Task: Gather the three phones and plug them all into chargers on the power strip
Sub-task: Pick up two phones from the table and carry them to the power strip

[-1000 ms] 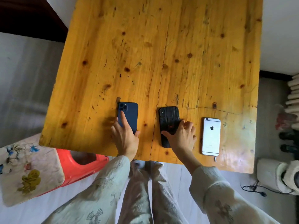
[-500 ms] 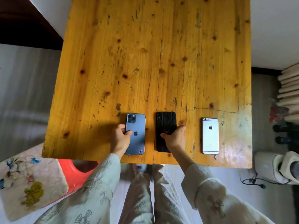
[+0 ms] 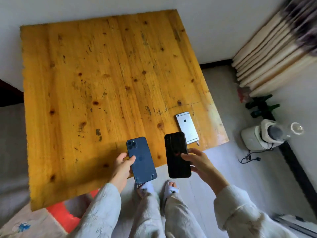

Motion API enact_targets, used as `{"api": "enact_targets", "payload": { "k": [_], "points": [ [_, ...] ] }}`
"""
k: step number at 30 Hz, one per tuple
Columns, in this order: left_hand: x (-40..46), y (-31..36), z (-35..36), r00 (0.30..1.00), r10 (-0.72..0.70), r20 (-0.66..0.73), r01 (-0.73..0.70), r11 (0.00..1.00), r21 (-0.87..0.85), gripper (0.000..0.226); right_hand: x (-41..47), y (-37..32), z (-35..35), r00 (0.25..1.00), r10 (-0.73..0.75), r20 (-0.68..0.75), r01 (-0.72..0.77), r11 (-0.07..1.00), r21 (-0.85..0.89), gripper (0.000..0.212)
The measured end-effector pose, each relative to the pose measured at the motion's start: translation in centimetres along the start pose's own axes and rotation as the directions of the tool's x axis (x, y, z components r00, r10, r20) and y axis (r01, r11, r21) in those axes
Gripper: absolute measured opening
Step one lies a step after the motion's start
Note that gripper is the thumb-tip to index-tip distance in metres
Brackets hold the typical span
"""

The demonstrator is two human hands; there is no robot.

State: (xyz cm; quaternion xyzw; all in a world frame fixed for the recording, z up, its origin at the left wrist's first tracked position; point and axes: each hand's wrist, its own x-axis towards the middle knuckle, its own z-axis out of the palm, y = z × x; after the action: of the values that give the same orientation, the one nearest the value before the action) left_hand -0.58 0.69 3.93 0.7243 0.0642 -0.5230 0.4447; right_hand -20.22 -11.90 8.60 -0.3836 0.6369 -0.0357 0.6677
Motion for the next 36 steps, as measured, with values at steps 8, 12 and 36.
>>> {"api": "enact_targets", "payload": {
  "k": [8, 12, 36],
  "points": [
    [-9.5, 1.4, 11.7, 0.94, 0.147, 0.307, -0.177, 0.981, 0.074, 0.036, -10.5, 4.7, -11.5, 0.969, -0.1, -0.227, 0.18, 0.915, 0.361, 0.007],
    [-16.3, -0.9, 18.7, 0.842, 0.22, 0.492, -0.323, 0.937, 0.134, 0.015, -16.5, 9.8, -18.5, 0.918, -0.141, -0.371, 0.308, 0.841, 0.444, 0.008],
    [-69.2, -46.6, 55.7, -0.21, -0.433, 0.876, -0.733, 0.663, 0.152, 0.018, -60.2, 58.9, -49.5, 0.057, 0.526, -0.849, 0.901, 0.34, 0.271, 0.023]
  ]
}}
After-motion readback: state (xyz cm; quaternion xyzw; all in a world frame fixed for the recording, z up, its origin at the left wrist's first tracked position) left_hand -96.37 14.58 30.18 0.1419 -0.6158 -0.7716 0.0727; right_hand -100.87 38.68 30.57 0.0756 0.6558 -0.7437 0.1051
